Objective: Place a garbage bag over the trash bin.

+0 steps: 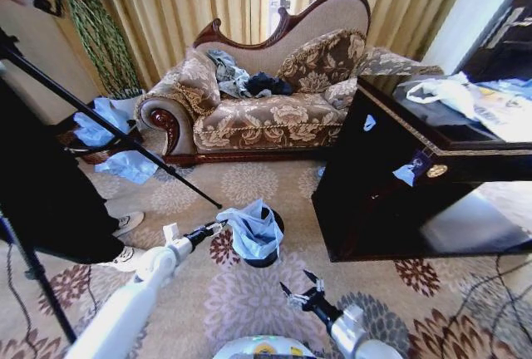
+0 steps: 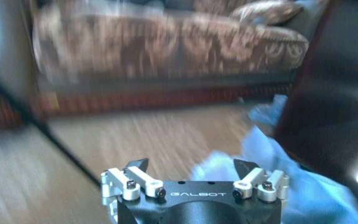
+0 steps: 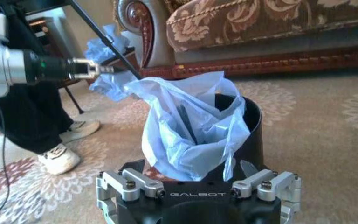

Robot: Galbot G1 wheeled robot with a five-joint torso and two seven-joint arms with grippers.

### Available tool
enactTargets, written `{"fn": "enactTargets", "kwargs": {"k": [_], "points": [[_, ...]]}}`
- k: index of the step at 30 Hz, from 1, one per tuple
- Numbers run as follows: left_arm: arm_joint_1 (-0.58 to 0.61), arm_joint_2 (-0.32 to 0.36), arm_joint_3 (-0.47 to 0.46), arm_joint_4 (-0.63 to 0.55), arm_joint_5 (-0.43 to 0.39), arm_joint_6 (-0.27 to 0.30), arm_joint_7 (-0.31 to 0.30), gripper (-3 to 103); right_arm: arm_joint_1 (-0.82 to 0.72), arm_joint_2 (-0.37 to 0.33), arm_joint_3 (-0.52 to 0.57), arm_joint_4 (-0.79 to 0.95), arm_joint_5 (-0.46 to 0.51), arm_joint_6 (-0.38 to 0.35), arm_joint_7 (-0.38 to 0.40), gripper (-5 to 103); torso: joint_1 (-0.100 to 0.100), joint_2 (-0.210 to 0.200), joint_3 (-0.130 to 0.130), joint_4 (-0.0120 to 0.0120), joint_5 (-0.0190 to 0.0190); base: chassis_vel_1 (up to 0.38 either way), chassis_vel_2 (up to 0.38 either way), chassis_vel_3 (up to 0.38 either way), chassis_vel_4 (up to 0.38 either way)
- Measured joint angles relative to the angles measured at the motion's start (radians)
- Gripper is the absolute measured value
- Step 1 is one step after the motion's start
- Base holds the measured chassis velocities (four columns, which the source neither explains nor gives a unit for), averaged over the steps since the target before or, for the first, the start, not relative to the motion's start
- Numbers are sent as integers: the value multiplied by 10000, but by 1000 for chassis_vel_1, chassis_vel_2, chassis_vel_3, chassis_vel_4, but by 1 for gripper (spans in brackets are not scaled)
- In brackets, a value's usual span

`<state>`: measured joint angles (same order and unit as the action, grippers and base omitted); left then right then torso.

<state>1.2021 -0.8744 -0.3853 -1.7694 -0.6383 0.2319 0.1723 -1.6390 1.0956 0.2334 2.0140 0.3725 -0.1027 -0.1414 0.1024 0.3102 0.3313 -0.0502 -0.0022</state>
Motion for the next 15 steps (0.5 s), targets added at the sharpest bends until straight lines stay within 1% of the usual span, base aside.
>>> {"fn": "enactTargets", "kwargs": {"k": [1, 2, 4, 5, 6, 7, 8, 9, 10, 11, 12, 13, 14, 15], "points": [[0, 0, 0, 0, 0, 0, 0, 91, 0, 0, 0, 0, 0, 0, 0, 100, 0, 0, 0, 0, 0, 0, 0, 0, 0], [-205, -37, 88, 54, 601, -381, -56, 96, -4, 44, -26, -39, 18, 12, 135, 100, 0, 0, 0, -3, -6, 0, 0, 0, 0], [-549, -91, 326, 8, 1232, -861, -360, 100, -31, 39, -83, -5, 196, -25, 594, 100, 0, 0, 0, -6, 3, 0, 0, 0, 0], [-791, -61, 448, -48, 1663, -997, -420, 100, -103, 33, -89, 119, 424, -143, 877, 100, 0, 0, 0, -8, 2, 0, 0, 0, 0], [-791, -61, 448, -48, 1663, -997, -420, 100, -103, 33, -89, 119, 424, -143, 877, 100, 0, 0, 0, -8, 2, 0, 0, 0, 0], [-1037, 49, 600, -71, 2012, -1073, -421, 102, -177, 40, -89, 250, 654, -283, 1150, 100, 0, 0, 0, -8, 5, 0, 0, 0, 0], [-1333, 273, 944, -44, 2160, -1085, -437, 98, -245, 81, -95, 351, 806, -415, 1439, 100, 0, 0, 0, -8, 15, 0, 0, 0, 0], [-1333, 273, 944, -44, 2160, -1085, -437, 98, -245, 81, -95, 351, 806, -415, 1439, 100, 0, 0, 0, -8, 15, 0, 0, 0, 0], [-1660, 505, 1439, 119, 2177, -1107, -475, 93, -291, 138, -90, 404, 854, -467, 1583, 100, 0, 0, 0, -7, 8, 0, 0, 0, 0], [-1861, 623, 1746, 250, 2219, -1132, -485, 93, -317, 174, -78, 431, 864, -488, 1639, 100, 0, 0, 0, -6, 2, 0, 0, 0, 0], [-2254, 791, 2362, 492, 2278, -1141, -495, 89, -369, 246, -40, 478, 888, -533, 1728, 100, 0, 0, 0, -4, 3, 0, 0, 0, 0], [-2254, 791, 2362, 492, 2278, -1141, -495, 89, -369, 246, -40, 478, 888, -533, 1728, 100, 0, 0, 0, -4, 3, 0, 0, 0, 0], [-2774, 915, 3149, 821, 2353, -1150, -529, 78, -431, 291, -19, 512, 936, -572, 1818, 100, 0, 0, 0, -4, 6, 0, 0, 0, 0], [-3188, 949, 3679, 1106, 2480, -1199, -543, 78, -478, 307, -7, 518, 960, -610, 1878, 100, 0, 0, 1, -5, 2, 0, 0, 0, 0]]}}
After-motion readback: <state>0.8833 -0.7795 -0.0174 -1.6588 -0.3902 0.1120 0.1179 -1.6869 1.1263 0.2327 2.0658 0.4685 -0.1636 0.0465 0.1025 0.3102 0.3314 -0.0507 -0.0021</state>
